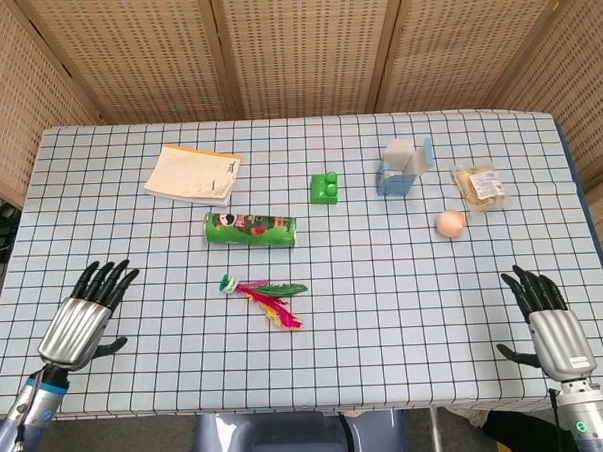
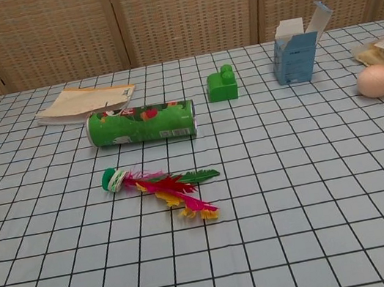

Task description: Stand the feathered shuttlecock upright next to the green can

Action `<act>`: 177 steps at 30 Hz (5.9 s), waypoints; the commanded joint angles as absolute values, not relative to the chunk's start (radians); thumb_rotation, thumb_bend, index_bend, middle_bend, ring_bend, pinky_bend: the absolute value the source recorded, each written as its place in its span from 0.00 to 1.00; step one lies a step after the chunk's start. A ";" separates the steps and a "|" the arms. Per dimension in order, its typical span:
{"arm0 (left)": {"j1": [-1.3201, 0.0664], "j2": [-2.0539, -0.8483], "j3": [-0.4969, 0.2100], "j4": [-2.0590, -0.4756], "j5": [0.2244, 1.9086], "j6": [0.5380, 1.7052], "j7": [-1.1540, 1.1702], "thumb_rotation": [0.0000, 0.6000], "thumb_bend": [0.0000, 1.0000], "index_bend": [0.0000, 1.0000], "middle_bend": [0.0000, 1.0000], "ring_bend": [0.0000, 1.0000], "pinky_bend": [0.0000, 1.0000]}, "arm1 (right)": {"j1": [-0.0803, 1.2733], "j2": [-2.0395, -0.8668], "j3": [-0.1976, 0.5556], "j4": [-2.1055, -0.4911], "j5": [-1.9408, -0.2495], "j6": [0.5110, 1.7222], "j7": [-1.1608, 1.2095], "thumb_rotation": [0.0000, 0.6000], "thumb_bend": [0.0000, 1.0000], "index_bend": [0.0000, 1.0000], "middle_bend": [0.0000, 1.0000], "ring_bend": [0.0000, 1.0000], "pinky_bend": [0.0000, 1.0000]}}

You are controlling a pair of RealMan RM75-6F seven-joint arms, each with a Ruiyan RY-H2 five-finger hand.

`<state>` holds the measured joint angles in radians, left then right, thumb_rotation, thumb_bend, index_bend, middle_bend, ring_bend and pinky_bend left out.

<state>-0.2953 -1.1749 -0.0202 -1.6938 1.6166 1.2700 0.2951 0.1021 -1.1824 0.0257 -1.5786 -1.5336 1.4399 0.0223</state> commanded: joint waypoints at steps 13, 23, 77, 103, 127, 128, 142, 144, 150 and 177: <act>-0.570 -1.363 -0.146 -1.736 1.505 0.965 0.563 1.00 0.00 0.15 0.00 0.00 0.00 | 0.104 -1.179 0.038 -1.564 -1.512 1.430 0.055 1.00 0.01 0.01 0.00 0.00 0.00; -0.691 -1.538 -0.194 -1.709 1.335 0.871 0.757 1.00 0.00 0.34 0.00 0.00 0.00 | 0.106 -1.171 0.046 -1.555 -1.495 1.420 0.094 1.00 0.01 0.01 0.00 0.00 0.00; -0.901 -1.885 -0.110 -1.436 1.048 0.920 0.976 1.00 0.45 0.59 0.00 0.00 0.00 | 0.102 -1.152 0.063 -1.530 -1.491 1.428 0.242 1.00 0.01 0.01 0.00 0.00 0.00; -0.837 -1.694 -0.098 -1.591 1.195 1.064 0.822 1.00 0.52 0.67 0.00 0.00 0.00 | 0.099 -1.154 0.057 -1.540 -1.510 1.443 0.223 1.00 0.01 0.01 0.00 0.00 0.00; -0.755 -1.442 -0.145 -1.699 1.282 1.150 0.570 1.00 0.53 0.68 0.00 0.00 0.00 | 0.100 -1.165 0.052 -1.547 -1.510 1.438 0.178 1.00 0.01 0.01 0.00 0.00 0.00; -0.754 -1.439 -0.146 -1.699 1.281 1.149 0.565 1.00 0.53 0.68 0.00 0.00 0.00 | 0.100 -1.166 0.052 -1.547 -1.510 1.438 0.177 1.00 0.01 0.01 0.00 0.00 0.00; -0.712 -1.412 -0.128 -1.663 1.306 1.165 0.485 1.00 0.53 0.68 0.00 0.00 0.00 | 0.100 -1.164 0.053 -1.546 -1.510 1.439 0.183 1.00 0.01 0.01 0.00 0.00 0.00; -0.709 -1.408 -0.133 -1.663 1.305 1.165 0.471 1.00 0.53 0.68 0.00 0.00 0.00 | 0.099 -1.164 0.053 -1.547 -1.511 1.442 0.180 1.00 0.01 0.01 0.00 0.00 0.00; -0.697 -1.400 -0.132 -1.668 1.322 1.178 0.451 1.00 0.53 0.68 0.00 0.00 0.00 | 0.099 -1.164 0.053 -1.546 -1.507 1.438 0.180 1.00 0.01 0.01 0.00 0.00 0.00; -0.656 -1.343 -0.137 -1.630 1.321 1.173 0.388 1.00 0.54 0.68 0.00 0.00 0.00 | 0.101 -1.168 0.049 -1.545 -1.514 1.436 0.169 1.00 0.01 0.01 0.00 0.00 0.00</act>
